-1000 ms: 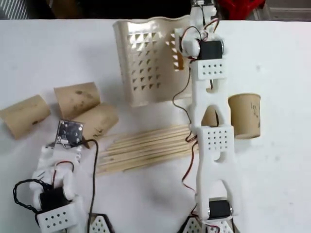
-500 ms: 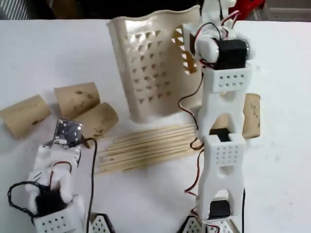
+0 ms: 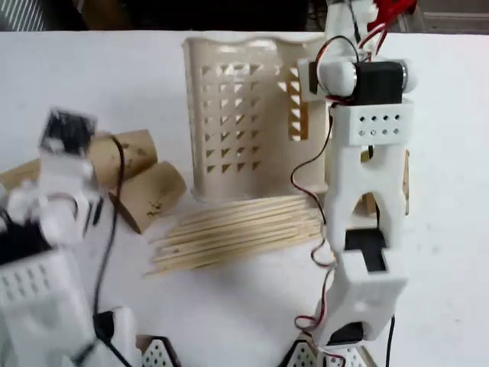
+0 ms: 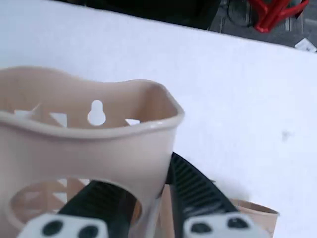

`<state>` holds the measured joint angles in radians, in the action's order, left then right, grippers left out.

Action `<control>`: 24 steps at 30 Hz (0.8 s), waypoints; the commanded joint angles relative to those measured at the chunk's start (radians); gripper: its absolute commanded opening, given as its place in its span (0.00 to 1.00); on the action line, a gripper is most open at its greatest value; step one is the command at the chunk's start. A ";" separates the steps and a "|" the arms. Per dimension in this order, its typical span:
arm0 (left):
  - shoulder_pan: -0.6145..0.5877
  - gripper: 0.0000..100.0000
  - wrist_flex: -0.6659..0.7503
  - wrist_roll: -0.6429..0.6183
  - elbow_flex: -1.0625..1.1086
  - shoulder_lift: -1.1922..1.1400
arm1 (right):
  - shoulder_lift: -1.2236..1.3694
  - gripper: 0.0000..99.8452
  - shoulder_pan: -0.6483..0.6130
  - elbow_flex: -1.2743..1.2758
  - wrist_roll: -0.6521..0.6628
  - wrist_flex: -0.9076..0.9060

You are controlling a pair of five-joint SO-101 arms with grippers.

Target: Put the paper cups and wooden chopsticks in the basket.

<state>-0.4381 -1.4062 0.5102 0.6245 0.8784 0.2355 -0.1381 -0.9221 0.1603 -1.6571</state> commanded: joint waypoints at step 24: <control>0.338 0.31 -0.310 -0.358 -1.608 -0.960 | -0.493 0.02 -0.173 1.274 0.078 1.529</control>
<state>-0.1619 -1.7822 0.1849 -0.8869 -0.0100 -0.2631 -0.2869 0.3652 0.2309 -0.2608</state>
